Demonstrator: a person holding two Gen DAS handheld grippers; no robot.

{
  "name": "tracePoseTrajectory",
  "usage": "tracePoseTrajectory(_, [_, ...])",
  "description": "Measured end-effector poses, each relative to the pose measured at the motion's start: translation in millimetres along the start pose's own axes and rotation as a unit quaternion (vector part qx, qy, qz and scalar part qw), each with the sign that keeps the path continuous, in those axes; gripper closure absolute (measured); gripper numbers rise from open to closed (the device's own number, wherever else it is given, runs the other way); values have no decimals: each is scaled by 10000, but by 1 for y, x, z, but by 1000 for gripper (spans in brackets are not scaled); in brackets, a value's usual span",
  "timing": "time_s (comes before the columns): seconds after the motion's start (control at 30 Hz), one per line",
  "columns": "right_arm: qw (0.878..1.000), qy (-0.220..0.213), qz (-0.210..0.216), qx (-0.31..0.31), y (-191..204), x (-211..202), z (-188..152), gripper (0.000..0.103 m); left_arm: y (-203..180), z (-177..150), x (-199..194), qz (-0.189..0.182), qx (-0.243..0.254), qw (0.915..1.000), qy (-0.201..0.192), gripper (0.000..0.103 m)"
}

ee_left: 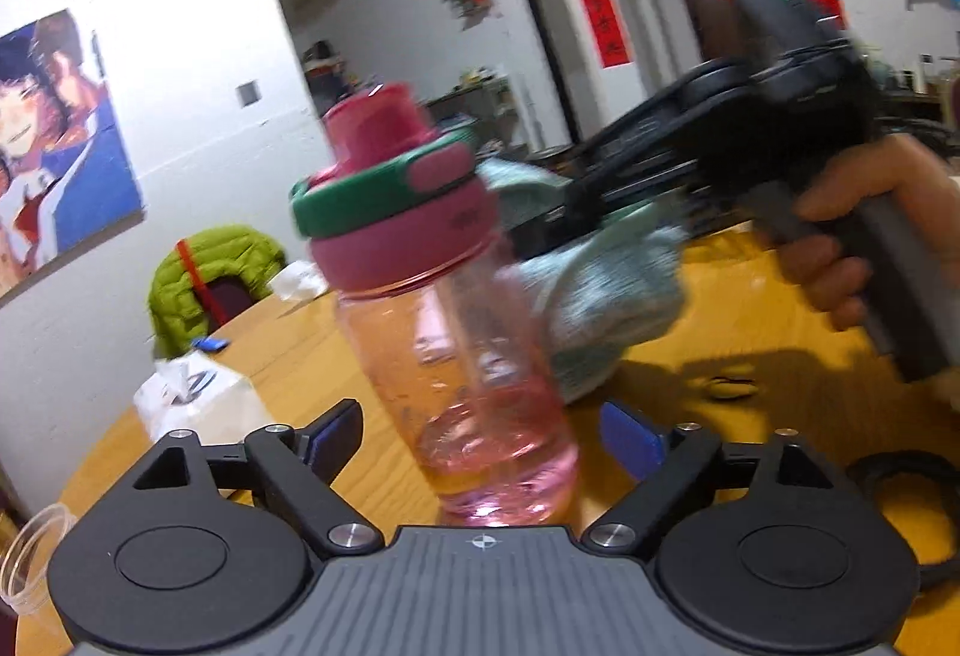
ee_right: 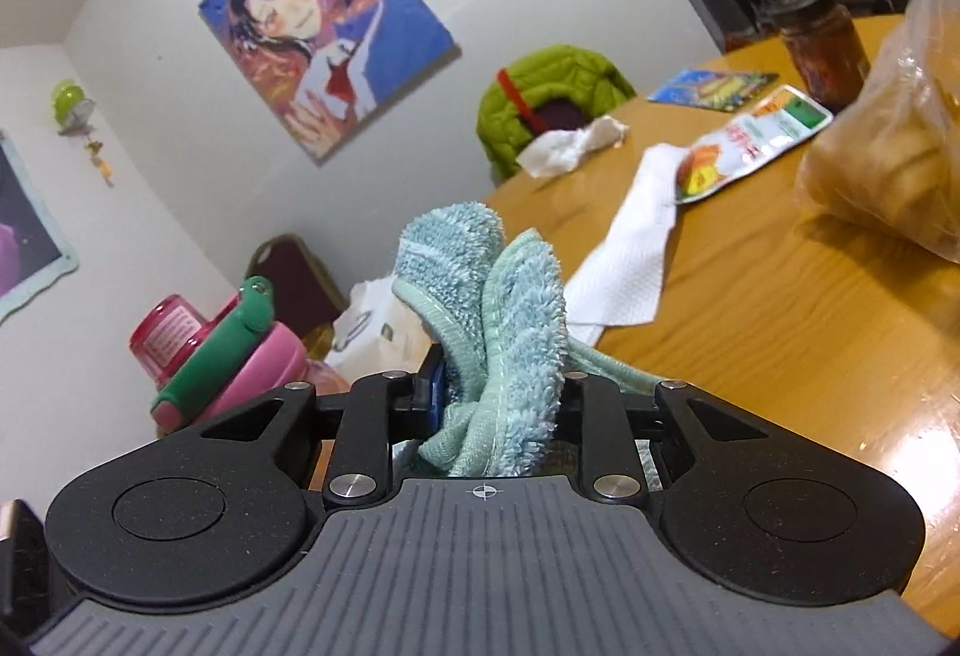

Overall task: Clean container
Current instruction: 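Hold the pink bottle with the left tool while the right tool wipes its body and lid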

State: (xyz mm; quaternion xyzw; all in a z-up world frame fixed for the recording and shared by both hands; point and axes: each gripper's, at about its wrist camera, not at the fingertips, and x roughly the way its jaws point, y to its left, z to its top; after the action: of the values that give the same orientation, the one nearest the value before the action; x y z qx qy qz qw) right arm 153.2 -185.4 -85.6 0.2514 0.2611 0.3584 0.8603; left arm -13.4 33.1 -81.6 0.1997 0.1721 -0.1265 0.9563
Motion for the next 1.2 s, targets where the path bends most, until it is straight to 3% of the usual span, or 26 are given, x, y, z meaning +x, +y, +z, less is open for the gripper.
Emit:
tracePoseTrajectory(0.07, [9999,90,23,-37,3,2,-1,75,-11,1,-6,-161,56,9998,-53,17])
tracePoseTrajectory(0.3, [9982,473,142,-343,17,11,-7,74,-10,3,15,123,109,9998,-70,16])
tracePoseTrajectory(0.4, [9954,740,69,-604,23,8,-5,74,2,7,27,157,-43,9998,-69,17])
tracePoseTrajectory(0.57, [9874,1388,410,-646,20,7,-5,74,9,5,40,210,-65,9998,6,19])
tracePoseTrajectory(0.67, [9891,1315,135,-647,19,5,-6,74,8,4,39,133,-103,9998,47,25])
tracePoseTrajectory(0.77, [9949,822,4,-582,19,-3,-2,75,4,3,37,154,-70,9999,34,26])
tracePoseTrajectory(0.8, [9976,498,162,-448,18,-10,1,76,3,2,34,143,-77,9999,29,26])
tracePoseTrajectory(0.87, [9944,-110,1031,207,9,-23,4,76,2,1,31,143,-85,9999,22,26])
tracePoseTrajectory(0.9, [9861,-403,1508,566,4,-30,5,76,3,0,30,143,-89,9999,18,26])
tracePoseTrajectory(0.97, [9663,-513,2152,1318,-9,-26,2,75,4,-1,30,140,-103,9998,16,26])
tracePoseTrajectory(1.13, [9541,133,1952,2266,-36,10,-14,74,6,1,34,125,-127,9998,2,26])
tracePoseTrajectory(1.2, [9597,393,1623,2259,-37,21,-20,74,5,0,33,119,-140,9998,-5,26])
